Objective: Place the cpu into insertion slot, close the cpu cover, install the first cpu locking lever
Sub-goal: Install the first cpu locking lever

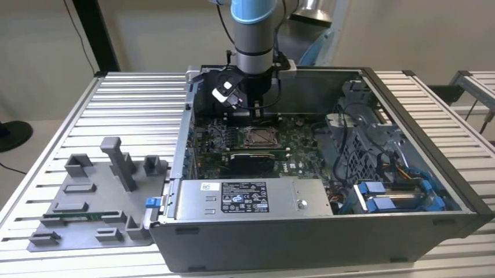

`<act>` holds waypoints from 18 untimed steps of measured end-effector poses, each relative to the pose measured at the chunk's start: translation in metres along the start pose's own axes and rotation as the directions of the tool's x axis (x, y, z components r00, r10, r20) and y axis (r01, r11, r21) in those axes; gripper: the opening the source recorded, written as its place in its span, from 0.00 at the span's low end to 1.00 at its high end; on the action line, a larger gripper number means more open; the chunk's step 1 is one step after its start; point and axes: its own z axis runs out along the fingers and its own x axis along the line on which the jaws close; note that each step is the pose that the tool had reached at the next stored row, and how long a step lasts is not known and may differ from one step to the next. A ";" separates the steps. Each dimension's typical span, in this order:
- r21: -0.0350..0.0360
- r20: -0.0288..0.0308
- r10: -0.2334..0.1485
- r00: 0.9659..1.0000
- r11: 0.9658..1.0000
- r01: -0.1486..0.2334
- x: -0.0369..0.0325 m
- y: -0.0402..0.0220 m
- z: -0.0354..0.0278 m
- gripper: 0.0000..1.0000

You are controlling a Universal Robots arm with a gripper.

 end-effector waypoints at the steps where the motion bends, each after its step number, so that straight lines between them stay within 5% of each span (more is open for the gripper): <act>1: 0.000 0.000 0.000 1.000 1.000 0.000 0.0003 0.0010 0.0005 0.00; 18: 0.001 0.003 -0.004 1.000 1.000 0.004 0.0019 0.0086 0.0110 0.00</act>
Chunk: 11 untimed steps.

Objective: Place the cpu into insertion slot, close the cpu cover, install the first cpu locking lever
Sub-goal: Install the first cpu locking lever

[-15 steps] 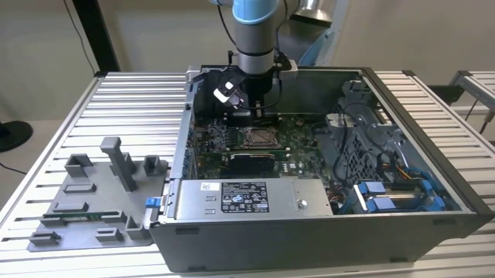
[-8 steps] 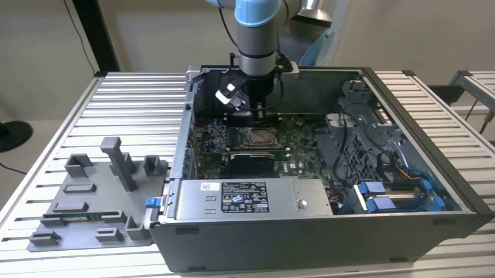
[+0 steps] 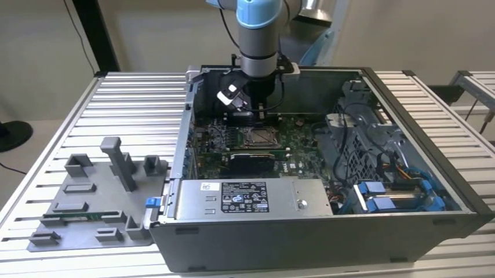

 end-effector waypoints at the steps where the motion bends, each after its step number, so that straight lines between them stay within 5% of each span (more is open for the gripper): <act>1: 0.000 0.000 0.000 1.000 1.000 0.000 0.0002 0.0005 0.0005 0.00; 6: -0.001 0.001 -0.003 1.000 1.000 0.003 0.0011 0.0023 0.0022 0.00; 11: -0.018 -0.014 -0.007 1.000 1.000 0.007 0.0010 0.0032 0.0021 0.00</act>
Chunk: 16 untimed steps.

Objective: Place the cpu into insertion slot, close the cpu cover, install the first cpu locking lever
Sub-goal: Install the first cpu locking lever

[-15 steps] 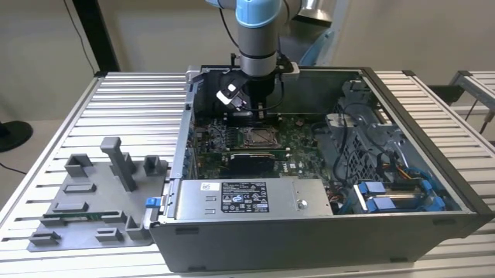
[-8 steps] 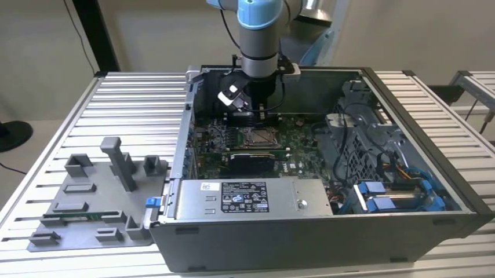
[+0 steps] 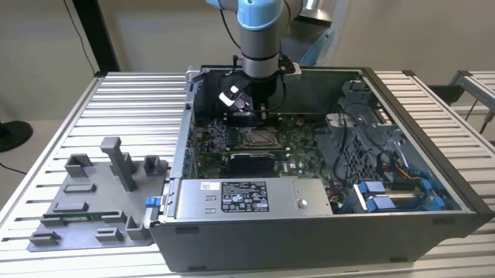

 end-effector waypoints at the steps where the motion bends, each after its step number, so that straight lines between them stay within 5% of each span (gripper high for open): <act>1: -0.004 -0.005 0.000 1.000 1.000 0.000 0.0004 0.0003 0.0007 0.00; 7: -0.016 -0.024 0.000 1.000 1.000 -0.001 0.0005 0.0005 -0.0017 0.00; 12: -0.016 -0.025 0.000 1.000 1.000 -0.001 0.0030 0.0025 -0.0220 0.00; 16: -0.016 -0.025 0.000 1.000 1.000 -0.001 0.0038 -0.0018 -0.0283 0.00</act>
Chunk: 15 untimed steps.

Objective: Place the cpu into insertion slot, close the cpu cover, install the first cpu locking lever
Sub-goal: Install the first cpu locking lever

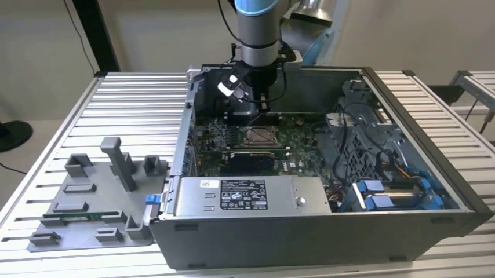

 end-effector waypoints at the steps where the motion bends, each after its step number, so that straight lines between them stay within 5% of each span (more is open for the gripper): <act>1: 0.000 0.000 0.000 1.000 1.000 0.000 0.0002 -0.0019 -0.0011 0.00; 7: 0.000 0.000 0.000 1.000 1.000 0.000 0.0017 -0.0131 -0.0074 0.00; 12: 0.000 -0.001 0.000 1.000 1.000 0.000 0.0034 -0.0172 -0.0185 0.00; 15: 0.000 -0.001 0.001 1.000 1.000 -0.001 0.0034 -0.0199 -0.0197 0.00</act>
